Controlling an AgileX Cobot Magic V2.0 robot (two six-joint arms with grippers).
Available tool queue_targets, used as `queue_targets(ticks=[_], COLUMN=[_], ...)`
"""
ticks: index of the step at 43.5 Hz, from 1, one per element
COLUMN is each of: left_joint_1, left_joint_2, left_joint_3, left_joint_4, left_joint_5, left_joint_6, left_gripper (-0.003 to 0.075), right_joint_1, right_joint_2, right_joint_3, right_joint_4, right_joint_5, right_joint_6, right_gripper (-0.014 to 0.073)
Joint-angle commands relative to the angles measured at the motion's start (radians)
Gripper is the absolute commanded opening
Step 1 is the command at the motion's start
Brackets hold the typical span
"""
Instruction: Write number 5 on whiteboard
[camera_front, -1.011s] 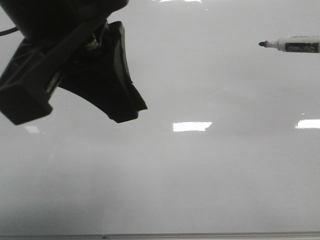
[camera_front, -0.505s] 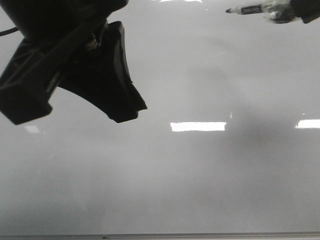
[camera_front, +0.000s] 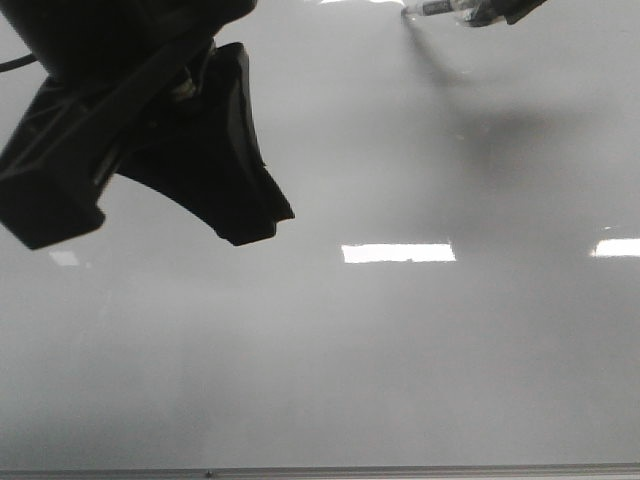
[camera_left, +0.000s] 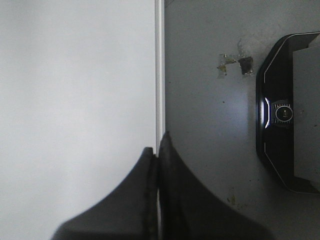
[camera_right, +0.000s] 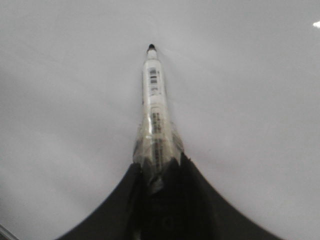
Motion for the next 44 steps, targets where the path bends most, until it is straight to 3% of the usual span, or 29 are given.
queue_targets(ticks=[1,8,23,35,44], left_joint_1=[-0.007,-0.007,-0.007,-0.007,-0.007], left_joint_2=[-0.037,-0.037,-0.037,-0.037,-0.037], left_joint_3=[-0.032,-0.032,-0.032,-0.032,-0.032], left_joint_4=[-0.013,-0.013,-0.013,-0.013,-0.013], left_joint_5=[-0.038,-0.038,-0.038,-0.038,-0.038], left_joint_6=[-0.01,-0.01,-0.01,-0.01,-0.01], left_gripper=[-0.002,-0.002,-0.002,-0.002,-0.002], right_joint_1=[-0.007,-0.002,0.065,0.01,-0.055], right_joint_2=[-0.015,0.013,0.036,0.033,-0.001], right_joint_3=[-0.04,-0.021,0.073,0.074,0.172], right_joint_4=[0.023,0.023,0.025,0.024,0.018], right_joint_5=[-0.053,0.016,-0.012,0.048,0.054], right_joint_6=[0.004,0.004,0.014,0.069,0.08], right_gripper=[-0.0062,-0.0062,-0.0062,-0.0062,-0.0062])
